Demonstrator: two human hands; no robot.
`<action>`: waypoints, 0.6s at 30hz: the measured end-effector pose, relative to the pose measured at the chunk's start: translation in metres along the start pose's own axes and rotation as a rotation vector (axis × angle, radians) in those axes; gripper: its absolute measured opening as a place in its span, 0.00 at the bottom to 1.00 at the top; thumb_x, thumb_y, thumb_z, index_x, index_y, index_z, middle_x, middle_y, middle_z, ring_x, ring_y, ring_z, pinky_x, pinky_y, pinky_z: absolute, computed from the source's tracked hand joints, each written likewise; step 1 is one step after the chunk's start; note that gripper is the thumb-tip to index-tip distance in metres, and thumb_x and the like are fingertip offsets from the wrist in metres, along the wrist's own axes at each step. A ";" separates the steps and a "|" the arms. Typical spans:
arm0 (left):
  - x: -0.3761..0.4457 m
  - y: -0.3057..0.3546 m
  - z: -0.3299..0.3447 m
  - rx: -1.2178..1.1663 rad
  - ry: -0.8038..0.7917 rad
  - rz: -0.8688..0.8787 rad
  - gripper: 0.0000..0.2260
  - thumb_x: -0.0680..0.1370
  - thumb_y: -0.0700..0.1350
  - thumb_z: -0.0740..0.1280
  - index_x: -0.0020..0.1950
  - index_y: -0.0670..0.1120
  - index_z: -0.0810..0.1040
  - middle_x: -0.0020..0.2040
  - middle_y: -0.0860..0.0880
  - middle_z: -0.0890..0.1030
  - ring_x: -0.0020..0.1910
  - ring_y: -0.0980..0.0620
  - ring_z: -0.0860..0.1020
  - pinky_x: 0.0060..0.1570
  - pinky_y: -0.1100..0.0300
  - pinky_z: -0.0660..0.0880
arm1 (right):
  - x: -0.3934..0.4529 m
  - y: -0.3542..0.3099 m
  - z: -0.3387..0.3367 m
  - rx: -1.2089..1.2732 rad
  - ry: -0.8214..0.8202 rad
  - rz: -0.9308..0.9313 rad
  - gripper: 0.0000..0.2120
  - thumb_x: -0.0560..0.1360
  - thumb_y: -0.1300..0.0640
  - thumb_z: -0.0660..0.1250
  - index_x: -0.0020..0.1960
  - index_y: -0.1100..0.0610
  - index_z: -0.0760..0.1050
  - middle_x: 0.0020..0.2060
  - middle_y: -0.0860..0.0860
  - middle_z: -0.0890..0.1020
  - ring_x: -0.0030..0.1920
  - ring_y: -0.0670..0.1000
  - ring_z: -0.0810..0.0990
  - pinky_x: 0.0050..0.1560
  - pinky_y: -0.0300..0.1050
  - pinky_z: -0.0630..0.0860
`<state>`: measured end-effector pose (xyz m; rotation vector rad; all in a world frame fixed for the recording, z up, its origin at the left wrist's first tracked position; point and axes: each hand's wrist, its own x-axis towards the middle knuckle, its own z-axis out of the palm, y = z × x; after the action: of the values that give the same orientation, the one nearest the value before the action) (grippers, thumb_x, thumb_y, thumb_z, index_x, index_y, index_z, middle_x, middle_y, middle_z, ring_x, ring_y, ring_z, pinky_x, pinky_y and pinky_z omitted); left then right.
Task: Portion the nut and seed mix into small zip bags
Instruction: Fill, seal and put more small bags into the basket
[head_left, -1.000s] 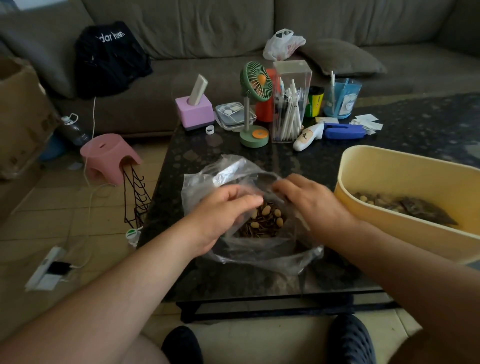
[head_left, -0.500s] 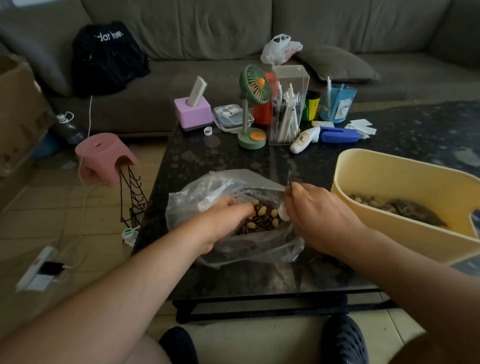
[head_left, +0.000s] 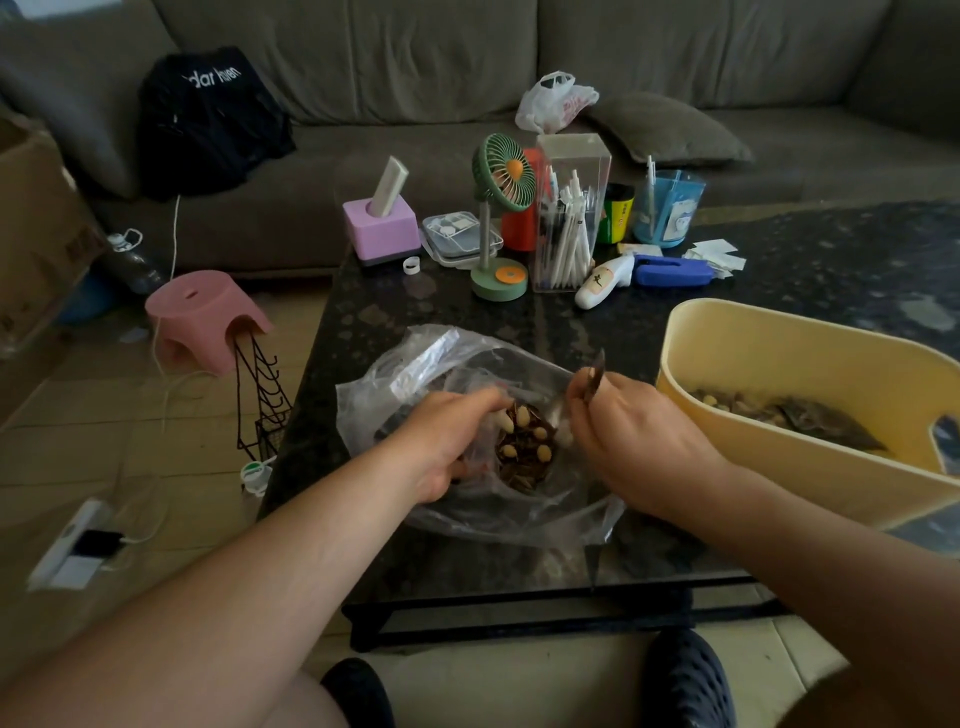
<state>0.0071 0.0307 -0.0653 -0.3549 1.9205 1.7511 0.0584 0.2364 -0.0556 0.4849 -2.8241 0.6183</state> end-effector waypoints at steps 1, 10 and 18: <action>-0.001 0.001 0.000 -0.010 -0.003 0.002 0.11 0.79 0.51 0.73 0.59 0.49 0.86 0.56 0.45 0.88 0.58 0.43 0.84 0.60 0.42 0.82 | -0.001 0.002 -0.002 -0.002 -0.004 0.007 0.07 0.85 0.52 0.57 0.48 0.47 0.66 0.36 0.41 0.70 0.34 0.46 0.72 0.38 0.47 0.70; -0.007 0.006 0.012 -0.240 -0.231 0.000 0.06 0.81 0.48 0.69 0.52 0.48 0.83 0.44 0.47 0.84 0.42 0.50 0.84 0.47 0.50 0.83 | -0.010 -0.002 -0.002 0.184 -0.043 0.270 0.12 0.85 0.54 0.57 0.44 0.53 0.71 0.34 0.48 0.79 0.35 0.46 0.77 0.38 0.45 0.69; -0.017 0.018 0.003 -0.323 -0.432 -0.028 0.08 0.80 0.50 0.70 0.55 0.47 0.80 0.52 0.44 0.81 0.53 0.47 0.81 0.58 0.42 0.82 | -0.019 -0.004 0.010 0.775 0.037 0.685 0.08 0.86 0.54 0.58 0.52 0.54 0.74 0.38 0.55 0.82 0.34 0.52 0.80 0.39 0.51 0.81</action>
<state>0.0123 0.0335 -0.0412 -0.0996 1.3306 1.9331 0.0759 0.2337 -0.0680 -0.4318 -2.5700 1.8304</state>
